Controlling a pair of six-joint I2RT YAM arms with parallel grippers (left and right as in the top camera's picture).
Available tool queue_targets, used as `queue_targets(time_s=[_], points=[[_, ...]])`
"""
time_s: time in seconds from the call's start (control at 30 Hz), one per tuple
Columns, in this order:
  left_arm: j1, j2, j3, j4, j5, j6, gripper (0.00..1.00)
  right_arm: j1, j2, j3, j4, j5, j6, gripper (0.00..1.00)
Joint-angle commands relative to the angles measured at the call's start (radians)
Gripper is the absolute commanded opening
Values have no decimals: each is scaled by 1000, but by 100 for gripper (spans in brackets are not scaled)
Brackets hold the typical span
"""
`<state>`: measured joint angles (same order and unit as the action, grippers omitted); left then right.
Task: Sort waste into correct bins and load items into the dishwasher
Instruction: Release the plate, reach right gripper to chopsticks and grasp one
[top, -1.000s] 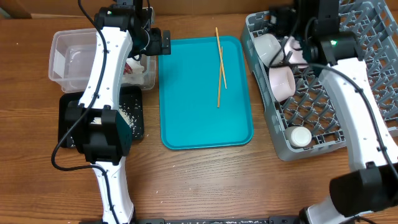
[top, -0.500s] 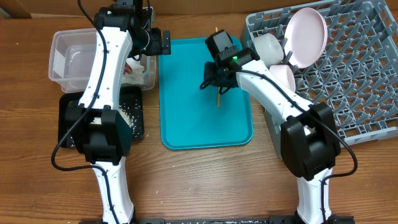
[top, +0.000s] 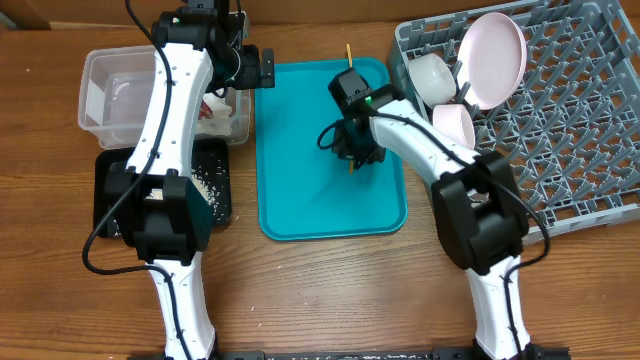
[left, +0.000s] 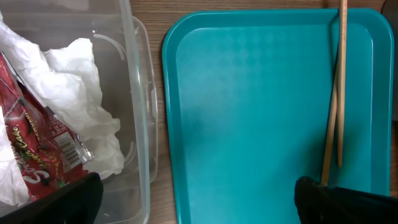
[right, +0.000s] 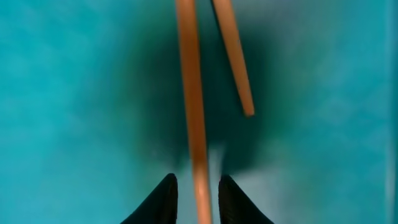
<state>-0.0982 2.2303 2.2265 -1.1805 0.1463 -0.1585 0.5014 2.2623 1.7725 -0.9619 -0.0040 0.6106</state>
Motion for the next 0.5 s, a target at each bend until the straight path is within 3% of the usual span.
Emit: queue_targets(time_s=[0.0, 0.1, 0.13, 0.2, 0.47], points=[[-7, -11, 22, 4, 7, -6, 100, 10, 5, 5, -5, -27, 15, 24], [-7, -11, 22, 4, 7, -6, 100, 10, 7, 5, -17, -24, 23, 21], [-7, -11, 22, 4, 7, -6, 100, 10, 7, 3, -20, -24, 31, 11], [-7, -11, 22, 4, 7, -6, 100, 10, 7, 0, -29, -23, 48, 4], [-7, -11, 22, 4, 7, -6, 100, 2, -41, 58, -144, -21, 0, 4]])
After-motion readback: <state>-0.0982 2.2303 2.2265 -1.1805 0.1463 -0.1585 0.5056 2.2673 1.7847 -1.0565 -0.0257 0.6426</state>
